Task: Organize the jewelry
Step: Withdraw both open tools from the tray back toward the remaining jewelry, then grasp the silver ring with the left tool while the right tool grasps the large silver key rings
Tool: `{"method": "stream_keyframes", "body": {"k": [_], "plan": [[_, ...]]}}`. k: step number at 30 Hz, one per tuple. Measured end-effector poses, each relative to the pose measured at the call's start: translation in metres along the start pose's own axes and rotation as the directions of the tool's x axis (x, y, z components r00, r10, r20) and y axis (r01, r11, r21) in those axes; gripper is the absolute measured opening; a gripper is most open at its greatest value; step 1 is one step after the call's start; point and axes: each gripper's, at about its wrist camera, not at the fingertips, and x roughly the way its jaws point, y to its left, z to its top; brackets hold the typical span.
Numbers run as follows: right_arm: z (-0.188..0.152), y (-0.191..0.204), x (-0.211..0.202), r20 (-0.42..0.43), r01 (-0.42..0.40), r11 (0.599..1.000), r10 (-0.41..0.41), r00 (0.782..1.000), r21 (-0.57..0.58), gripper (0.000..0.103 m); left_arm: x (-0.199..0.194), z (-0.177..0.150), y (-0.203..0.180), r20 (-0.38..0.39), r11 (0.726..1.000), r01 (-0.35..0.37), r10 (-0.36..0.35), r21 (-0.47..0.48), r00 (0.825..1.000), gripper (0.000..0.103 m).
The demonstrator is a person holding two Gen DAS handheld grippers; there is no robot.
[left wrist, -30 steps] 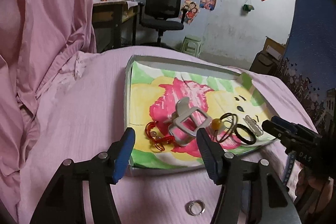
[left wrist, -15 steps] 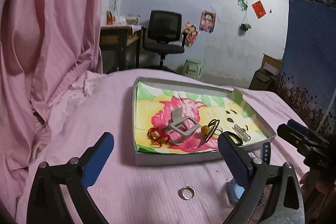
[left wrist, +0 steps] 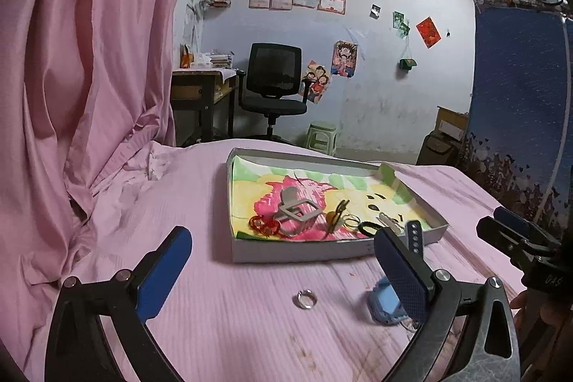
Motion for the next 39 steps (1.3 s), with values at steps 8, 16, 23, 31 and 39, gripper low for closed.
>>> {"method": "stream_keyframes", "body": {"k": [8,16,23,31,39], "plan": [[-0.01,0.003,-0.02,-0.005,0.0,1.0,-0.001,1.0,-0.03,0.102,-0.015,-0.011,-0.002,-0.024,1.0,0.015,-0.015,0.012,1.0,0.102],[-0.021,0.004,-0.031,-0.033,0.003,0.998,-0.005,0.999,-0.058,0.102,-0.018,-0.023,-0.009,-0.093,0.998,0.032,-0.027,0.047,0.995,0.102],[-0.035,0.001,-0.026,-0.126,0.038,0.996,-0.048,0.991,-0.082,0.102,-0.007,-0.03,-0.011,-0.17,0.997,0.034,-0.023,0.063,0.985,0.102],[-0.047,-0.004,-0.012,-0.233,0.036,0.995,-0.056,0.971,-0.091,0.102,0.011,-0.032,-0.008,-0.271,0.998,0.029,-0.014,0.05,0.963,0.102],[-0.056,0.003,0.002,-0.309,-0.005,0.994,-0.029,0.95,-0.11,0.101,0.034,-0.04,-0.003,-0.385,0.998,0.054,-0.04,0.026,0.922,0.102]]}}
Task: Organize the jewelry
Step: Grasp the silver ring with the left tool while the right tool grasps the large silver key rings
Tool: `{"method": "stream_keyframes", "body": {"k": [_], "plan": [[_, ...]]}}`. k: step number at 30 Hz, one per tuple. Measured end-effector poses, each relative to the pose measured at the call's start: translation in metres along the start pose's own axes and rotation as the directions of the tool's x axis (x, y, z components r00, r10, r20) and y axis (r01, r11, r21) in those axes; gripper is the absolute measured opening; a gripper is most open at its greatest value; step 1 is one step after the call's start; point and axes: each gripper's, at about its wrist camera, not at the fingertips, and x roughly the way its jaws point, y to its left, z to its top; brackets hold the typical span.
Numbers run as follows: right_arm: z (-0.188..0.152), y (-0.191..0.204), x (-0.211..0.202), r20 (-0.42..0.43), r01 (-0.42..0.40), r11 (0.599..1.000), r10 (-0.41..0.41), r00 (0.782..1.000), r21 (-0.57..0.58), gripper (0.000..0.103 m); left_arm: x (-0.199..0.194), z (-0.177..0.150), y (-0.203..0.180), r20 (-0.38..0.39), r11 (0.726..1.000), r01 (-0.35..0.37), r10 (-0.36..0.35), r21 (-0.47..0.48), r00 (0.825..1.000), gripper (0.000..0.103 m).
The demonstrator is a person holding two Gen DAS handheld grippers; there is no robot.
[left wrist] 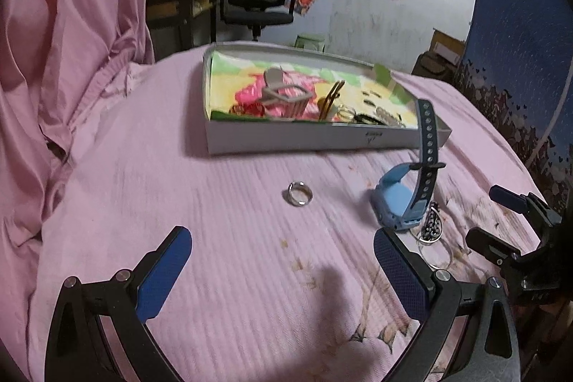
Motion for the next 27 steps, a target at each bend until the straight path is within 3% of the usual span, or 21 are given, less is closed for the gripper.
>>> {"method": "stream_keyframes", "body": {"k": [3,9,17,21,27], "plan": [[-0.001,0.002,0.006,-0.033,-0.017,1.0,0.017,0.999,-0.003,0.1,0.006,0.0,0.0,-0.026,1.0,0.007,-0.007,0.0,1.0,0.102],[-0.006,0.007,0.018,-0.087,-0.069,0.998,0.067,0.994,-0.015,0.065,0.011,0.003,-0.002,-0.034,1.0,0.02,-0.02,0.017,0.999,0.099],[-0.011,0.018,0.026,-0.129,-0.139,0.989,0.132,0.983,-0.047,0.038,0.024,0.011,-0.006,-0.063,0.998,0.047,-0.044,0.044,0.997,0.082],[-0.012,0.015,0.032,-0.151,-0.153,0.988,0.147,0.978,-0.028,0.031,0.029,0.018,-0.007,-0.065,0.997,0.059,-0.055,0.056,0.996,0.076],[-0.014,0.018,0.041,-0.198,-0.182,0.983,0.173,0.965,-0.029,0.031,0.041,0.027,-0.007,-0.092,0.995,0.085,-0.079,0.058,0.993,0.066]]}}
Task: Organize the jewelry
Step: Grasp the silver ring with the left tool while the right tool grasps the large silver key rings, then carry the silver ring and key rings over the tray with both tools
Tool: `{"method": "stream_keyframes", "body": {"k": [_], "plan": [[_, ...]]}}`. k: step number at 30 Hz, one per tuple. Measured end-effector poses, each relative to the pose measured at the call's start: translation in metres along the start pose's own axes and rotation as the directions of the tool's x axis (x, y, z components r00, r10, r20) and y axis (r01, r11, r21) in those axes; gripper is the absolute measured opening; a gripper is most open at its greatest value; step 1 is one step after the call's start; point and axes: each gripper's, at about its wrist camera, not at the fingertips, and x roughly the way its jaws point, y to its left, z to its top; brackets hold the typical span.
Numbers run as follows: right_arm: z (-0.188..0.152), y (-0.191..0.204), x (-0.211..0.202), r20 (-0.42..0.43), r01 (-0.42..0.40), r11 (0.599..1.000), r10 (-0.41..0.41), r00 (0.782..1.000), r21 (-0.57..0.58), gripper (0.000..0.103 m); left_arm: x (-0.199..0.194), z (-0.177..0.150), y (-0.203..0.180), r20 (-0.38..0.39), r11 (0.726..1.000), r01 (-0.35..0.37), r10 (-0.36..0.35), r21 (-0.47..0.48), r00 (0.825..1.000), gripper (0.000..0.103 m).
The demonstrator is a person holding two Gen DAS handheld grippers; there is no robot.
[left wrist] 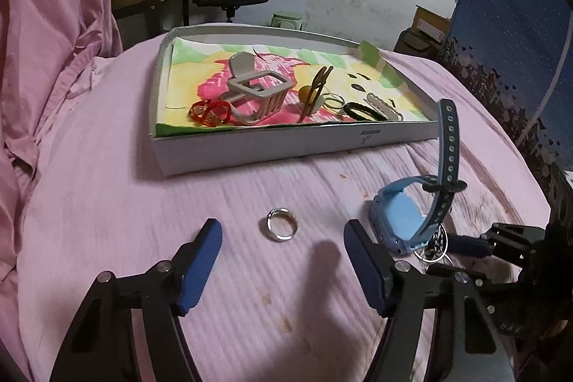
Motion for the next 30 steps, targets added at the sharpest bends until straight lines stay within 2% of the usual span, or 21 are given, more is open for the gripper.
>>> {"method": "stream_keyframes", "body": {"k": [4,7,12,15,22,30], "plan": [[0.002,0.0,0.004,-0.012,-0.02,1.0,0.02,1.0,0.005,0.024,0.005,0.003,0.0,-0.012,1.0,0.009,-0.009,0.003,1.0,0.059],[0.002,-0.002,0.005,-0.011,-0.031,0.999,0.031,0.999,0.02,0.018,0.009,0.004,-0.002,-0.022,1.0,0.012,-0.012,0.012,1.0,0.05],[0.002,-0.001,0.008,-0.012,-0.036,0.999,0.036,0.999,0.025,0.012,0.012,0.002,-0.006,-0.033,0.999,0.017,-0.016,0.033,0.999,0.028],[0.001,0.0,0.009,-0.013,-0.033,0.999,0.033,0.999,0.03,0.01,0.013,0.001,-0.007,-0.035,0.999,0.02,-0.019,0.038,0.999,0.02],[-0.004,0.0,0.005,-0.002,-0.037,0.998,0.037,0.999,0.054,0.004,0.009,-0.004,-0.013,-0.022,0.998,0.031,-0.03,0.056,0.999,0.02],[-0.013,0.002,-0.009,0.036,-0.028,0.997,0.025,0.999,0.072,0.004,-0.001,-0.015,-0.023,-0.017,0.996,0.054,-0.053,0.074,0.998,0.02]]}}
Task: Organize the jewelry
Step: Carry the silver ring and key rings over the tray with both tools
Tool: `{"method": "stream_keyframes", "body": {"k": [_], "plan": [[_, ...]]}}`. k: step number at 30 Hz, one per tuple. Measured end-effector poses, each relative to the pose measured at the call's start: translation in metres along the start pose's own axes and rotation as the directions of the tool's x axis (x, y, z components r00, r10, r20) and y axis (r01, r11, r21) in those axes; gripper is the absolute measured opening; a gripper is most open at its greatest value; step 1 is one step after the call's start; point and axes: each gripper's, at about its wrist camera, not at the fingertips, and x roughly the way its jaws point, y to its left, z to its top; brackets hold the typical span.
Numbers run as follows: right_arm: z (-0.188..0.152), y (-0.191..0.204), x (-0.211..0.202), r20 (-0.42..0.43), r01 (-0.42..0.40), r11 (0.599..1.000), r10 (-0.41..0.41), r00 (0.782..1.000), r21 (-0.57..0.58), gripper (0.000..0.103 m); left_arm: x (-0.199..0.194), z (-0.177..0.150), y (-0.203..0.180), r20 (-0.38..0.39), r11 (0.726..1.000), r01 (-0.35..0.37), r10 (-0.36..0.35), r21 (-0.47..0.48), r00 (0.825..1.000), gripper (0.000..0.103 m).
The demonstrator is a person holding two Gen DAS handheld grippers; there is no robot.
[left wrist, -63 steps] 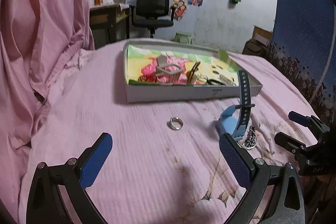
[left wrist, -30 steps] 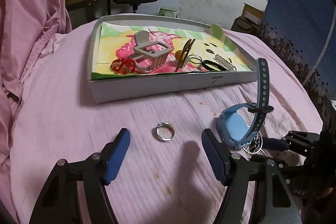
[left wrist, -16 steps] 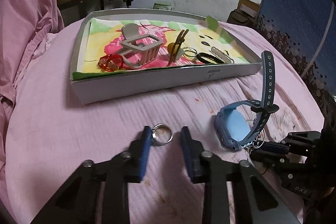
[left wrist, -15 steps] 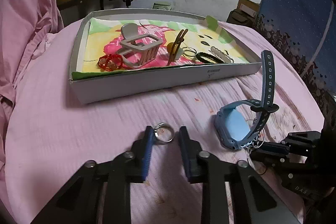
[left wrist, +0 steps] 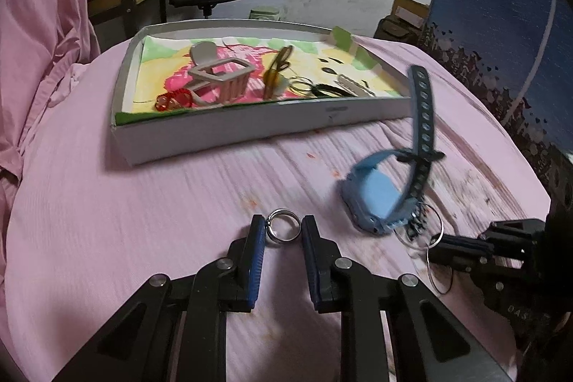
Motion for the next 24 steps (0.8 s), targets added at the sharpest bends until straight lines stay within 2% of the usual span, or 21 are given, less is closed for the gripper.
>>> {"method": "stream_keyframes", "body": {"k": [10,24], "plan": [[-0.008,-0.003,-0.025,0.072,0.025,0.999,-0.026,0.997,0.025,0.004,-0.018,-0.013,-0.022,0.029,0.999,0.025,-0.026,0.043,0.999,0.02],[0.004,-0.016,-0.052,0.151,0.052,0.997,-0.059,0.987,0.056,0.004,-0.034,-0.005,-0.018,0.099,1.0,0.021,-0.02,-0.006,0.995,0.02]]}}
